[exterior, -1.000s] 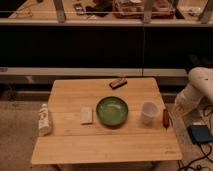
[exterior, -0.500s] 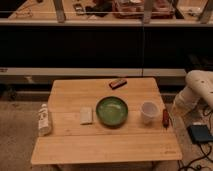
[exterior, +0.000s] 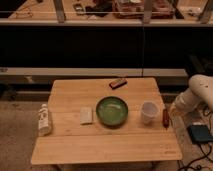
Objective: Place the pepper on the white sponge
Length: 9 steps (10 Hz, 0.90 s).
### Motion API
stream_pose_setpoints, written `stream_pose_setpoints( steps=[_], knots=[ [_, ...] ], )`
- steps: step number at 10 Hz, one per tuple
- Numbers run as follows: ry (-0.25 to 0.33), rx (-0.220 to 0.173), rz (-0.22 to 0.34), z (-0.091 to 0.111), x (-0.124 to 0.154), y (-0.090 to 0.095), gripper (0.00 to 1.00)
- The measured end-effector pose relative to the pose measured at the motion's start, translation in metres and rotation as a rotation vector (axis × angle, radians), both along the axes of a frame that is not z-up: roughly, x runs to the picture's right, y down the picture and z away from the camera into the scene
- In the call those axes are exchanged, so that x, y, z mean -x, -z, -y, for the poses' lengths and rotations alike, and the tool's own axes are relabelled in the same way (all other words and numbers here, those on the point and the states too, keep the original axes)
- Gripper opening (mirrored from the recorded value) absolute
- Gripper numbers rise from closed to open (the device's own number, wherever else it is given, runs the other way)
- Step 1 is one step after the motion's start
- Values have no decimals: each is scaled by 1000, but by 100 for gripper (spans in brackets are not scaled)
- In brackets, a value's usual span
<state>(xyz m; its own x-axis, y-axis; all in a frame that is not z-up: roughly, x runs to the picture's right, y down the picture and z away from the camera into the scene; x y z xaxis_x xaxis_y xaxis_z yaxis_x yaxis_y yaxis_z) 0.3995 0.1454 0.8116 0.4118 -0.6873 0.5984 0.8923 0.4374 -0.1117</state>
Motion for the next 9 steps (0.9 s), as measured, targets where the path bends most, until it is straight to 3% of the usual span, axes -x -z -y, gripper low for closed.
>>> stream_pose_setpoints(
  steps=[2,9],
  knots=[
    [45,-10,-8,-5,-7,-7,80],
    [69,-49,55,-2,8,-26,80]
  ],
)
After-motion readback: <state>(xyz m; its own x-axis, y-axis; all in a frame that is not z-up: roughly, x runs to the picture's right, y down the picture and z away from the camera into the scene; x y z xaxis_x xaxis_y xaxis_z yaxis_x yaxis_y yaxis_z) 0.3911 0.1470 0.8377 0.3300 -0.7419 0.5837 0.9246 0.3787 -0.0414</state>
